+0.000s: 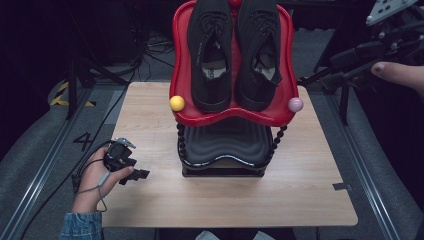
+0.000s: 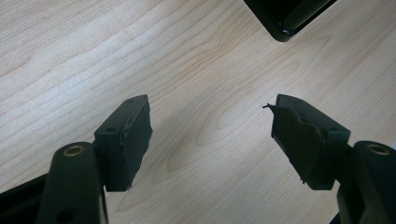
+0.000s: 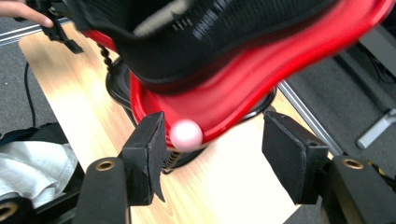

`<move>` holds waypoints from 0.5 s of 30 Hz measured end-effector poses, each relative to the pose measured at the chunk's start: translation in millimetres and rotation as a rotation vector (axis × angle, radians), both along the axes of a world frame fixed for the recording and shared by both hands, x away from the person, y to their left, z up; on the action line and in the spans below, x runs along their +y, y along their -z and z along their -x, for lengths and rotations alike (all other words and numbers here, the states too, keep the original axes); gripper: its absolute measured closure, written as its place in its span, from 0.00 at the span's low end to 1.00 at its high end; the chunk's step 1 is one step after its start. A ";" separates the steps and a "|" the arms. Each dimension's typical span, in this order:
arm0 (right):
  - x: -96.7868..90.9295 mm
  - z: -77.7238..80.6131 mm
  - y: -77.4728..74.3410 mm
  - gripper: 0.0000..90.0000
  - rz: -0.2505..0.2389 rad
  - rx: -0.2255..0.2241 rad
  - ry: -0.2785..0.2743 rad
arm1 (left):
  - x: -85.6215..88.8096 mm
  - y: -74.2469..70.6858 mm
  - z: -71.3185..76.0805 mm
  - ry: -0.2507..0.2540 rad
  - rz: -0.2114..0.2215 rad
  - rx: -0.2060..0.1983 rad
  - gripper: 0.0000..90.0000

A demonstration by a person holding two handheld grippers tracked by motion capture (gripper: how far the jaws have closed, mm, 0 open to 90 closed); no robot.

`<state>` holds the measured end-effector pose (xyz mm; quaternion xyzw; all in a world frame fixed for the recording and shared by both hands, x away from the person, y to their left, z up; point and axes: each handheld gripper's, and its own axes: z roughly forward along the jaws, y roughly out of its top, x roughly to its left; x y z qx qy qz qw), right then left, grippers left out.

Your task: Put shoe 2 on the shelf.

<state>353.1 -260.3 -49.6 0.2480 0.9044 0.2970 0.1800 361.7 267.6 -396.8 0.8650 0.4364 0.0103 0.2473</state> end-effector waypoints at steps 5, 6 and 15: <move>-18.4 -7.2 13.4 0.44 -0.010 0.017 0.039 | 1.6 0.4 1.7 -0.004 0.000 0.002 0.33; -21.9 -8.8 17.3 0.43 -0.011 0.024 0.050 | 2.0 0.7 2.4 -0.010 0.000 0.004 0.33; -47.2 -23.3 66.4 0.42 -0.030 0.086 0.108 | 8.8 1.5 6.8 -0.037 -0.014 0.008 0.32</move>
